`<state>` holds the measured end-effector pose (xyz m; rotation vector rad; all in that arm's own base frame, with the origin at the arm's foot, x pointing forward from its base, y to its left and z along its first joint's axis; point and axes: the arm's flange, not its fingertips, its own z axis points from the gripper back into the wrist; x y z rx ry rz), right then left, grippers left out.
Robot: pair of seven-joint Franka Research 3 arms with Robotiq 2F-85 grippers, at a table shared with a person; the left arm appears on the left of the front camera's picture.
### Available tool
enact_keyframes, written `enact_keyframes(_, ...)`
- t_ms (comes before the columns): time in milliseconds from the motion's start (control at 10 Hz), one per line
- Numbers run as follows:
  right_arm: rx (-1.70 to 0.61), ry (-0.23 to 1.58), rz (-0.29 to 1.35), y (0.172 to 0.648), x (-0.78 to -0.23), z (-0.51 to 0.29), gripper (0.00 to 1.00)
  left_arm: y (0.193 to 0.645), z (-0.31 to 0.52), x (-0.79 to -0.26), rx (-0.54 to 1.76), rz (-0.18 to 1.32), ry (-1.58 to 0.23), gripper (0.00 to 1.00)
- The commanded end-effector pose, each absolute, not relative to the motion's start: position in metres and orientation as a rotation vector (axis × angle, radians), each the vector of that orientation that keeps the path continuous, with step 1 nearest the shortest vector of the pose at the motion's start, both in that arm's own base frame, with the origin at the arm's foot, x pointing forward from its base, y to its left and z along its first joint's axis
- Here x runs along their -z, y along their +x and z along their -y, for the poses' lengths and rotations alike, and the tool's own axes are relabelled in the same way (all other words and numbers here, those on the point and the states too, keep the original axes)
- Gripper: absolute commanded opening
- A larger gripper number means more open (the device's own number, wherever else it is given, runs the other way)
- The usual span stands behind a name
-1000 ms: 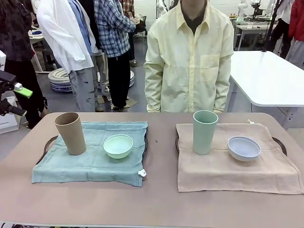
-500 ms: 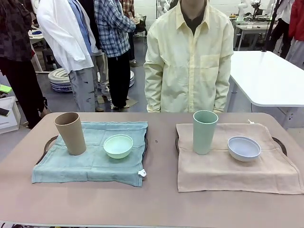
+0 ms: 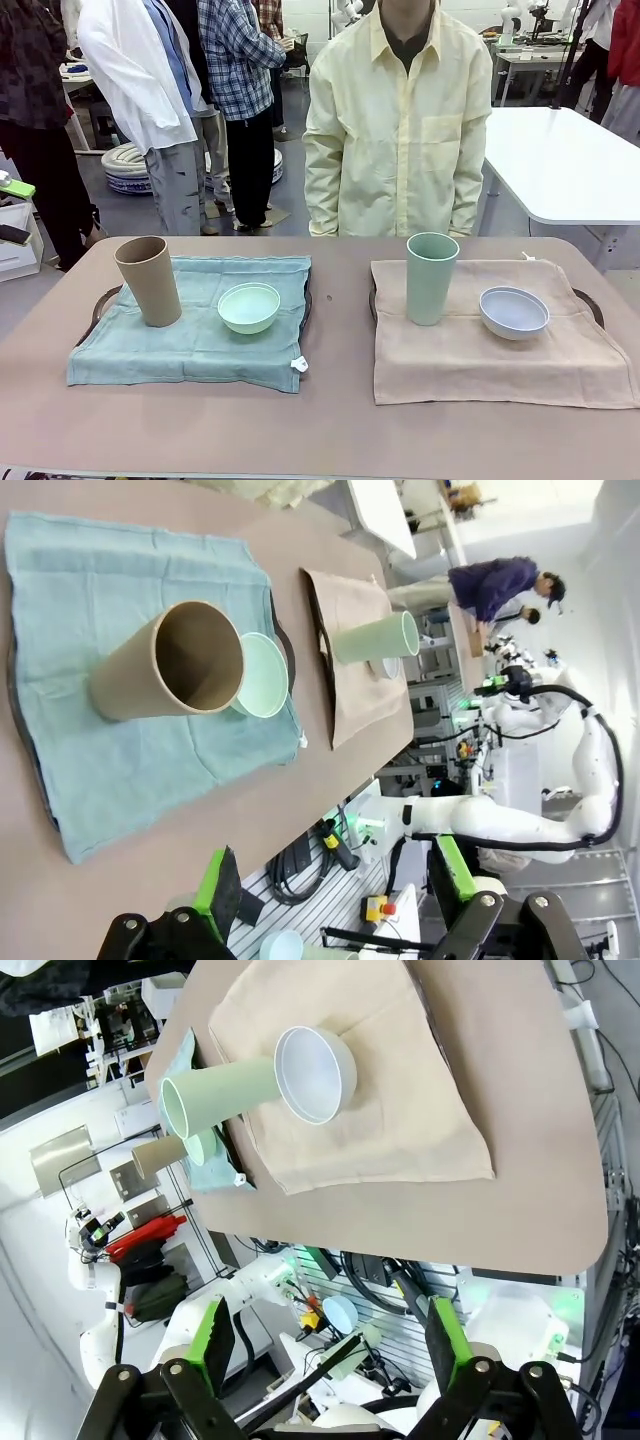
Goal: Set up a tray with a mat and arrange the tableware.
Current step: Place the Picnic Bowl and Reusable plastic cup back onto the Handle tray in front of the human's position.
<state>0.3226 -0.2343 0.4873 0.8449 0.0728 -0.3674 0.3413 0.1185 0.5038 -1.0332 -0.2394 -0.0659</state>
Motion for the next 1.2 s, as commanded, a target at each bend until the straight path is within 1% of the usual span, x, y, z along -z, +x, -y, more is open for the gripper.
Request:
enact_keyframes(0,0.371,0.848,-0.068,0.3203,-0.4882,0.2363,1.00,0.3377,-0.1227,-0.5047,0.046,0.251,-1.044,1.00)
enact_keyframes(1100,0.371,0.848,-0.068,0.3203,-0.4882,0.2363,1.00,0.3377,-0.1227,-0.5047,0.046,0.251,-1.044,1.00)
